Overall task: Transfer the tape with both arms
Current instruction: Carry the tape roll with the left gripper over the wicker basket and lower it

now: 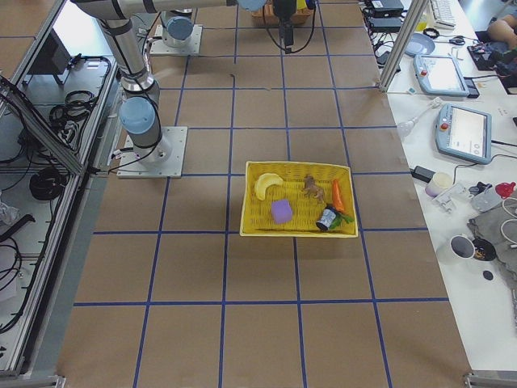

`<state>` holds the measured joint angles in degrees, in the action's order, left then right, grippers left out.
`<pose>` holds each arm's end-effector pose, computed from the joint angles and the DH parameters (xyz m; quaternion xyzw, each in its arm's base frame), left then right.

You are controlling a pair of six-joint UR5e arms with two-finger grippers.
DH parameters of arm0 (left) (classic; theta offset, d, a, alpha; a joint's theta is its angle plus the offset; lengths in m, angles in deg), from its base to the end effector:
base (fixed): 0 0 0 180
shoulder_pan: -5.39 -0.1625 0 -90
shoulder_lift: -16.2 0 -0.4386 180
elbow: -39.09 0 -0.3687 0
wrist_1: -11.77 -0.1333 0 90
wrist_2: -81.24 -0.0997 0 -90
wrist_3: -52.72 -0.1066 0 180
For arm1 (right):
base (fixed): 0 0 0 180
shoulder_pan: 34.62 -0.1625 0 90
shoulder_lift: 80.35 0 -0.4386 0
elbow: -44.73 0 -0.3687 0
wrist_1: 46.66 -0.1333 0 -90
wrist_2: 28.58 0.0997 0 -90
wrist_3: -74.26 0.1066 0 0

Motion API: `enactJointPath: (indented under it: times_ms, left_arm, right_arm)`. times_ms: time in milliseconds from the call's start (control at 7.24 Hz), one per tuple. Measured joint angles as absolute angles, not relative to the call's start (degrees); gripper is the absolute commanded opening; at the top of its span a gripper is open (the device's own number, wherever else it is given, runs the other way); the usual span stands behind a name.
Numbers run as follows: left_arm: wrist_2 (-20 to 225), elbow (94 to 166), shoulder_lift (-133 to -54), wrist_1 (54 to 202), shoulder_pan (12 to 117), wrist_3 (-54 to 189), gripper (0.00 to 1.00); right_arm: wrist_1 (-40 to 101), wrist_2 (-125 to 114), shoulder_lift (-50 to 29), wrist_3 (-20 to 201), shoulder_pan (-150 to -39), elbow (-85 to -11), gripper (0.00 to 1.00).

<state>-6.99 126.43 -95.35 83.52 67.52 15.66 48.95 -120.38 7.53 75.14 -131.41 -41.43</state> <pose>0.1637 -0.6017 0.3434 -0.0800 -0.9967 0.0036 0.0160 0.1878 -0.4784 0.5189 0.0504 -0.9966 0.0648 0.0114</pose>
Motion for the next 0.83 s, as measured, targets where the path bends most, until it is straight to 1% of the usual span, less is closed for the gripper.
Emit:
enactJointPath:
  times_ms: [276,553,691,829]
  left_arm:
    - [-7.00,127.31,-97.46,79.53,60.26,3.06,0.00]
    - [-7.06,128.75,-100.04,74.96,58.60,-0.09,0.00]
    - [-6.99,129.68,-100.95,73.23,58.42,0.01,0.04]
    - [-6.88,130.39,-101.90,72.11,58.52,0.70,0.26]
  right_arm:
    - [48.96,-120.29,7.54,75.14,-131.46,-41.54,1.00]
    - [48.96,-120.26,7.53,75.14,-131.47,-41.58,1.00]
    - [48.96,-120.25,7.54,75.14,-131.48,-41.61,1.00]
    - [48.96,-120.25,7.54,75.14,-131.48,-41.64,1.00]
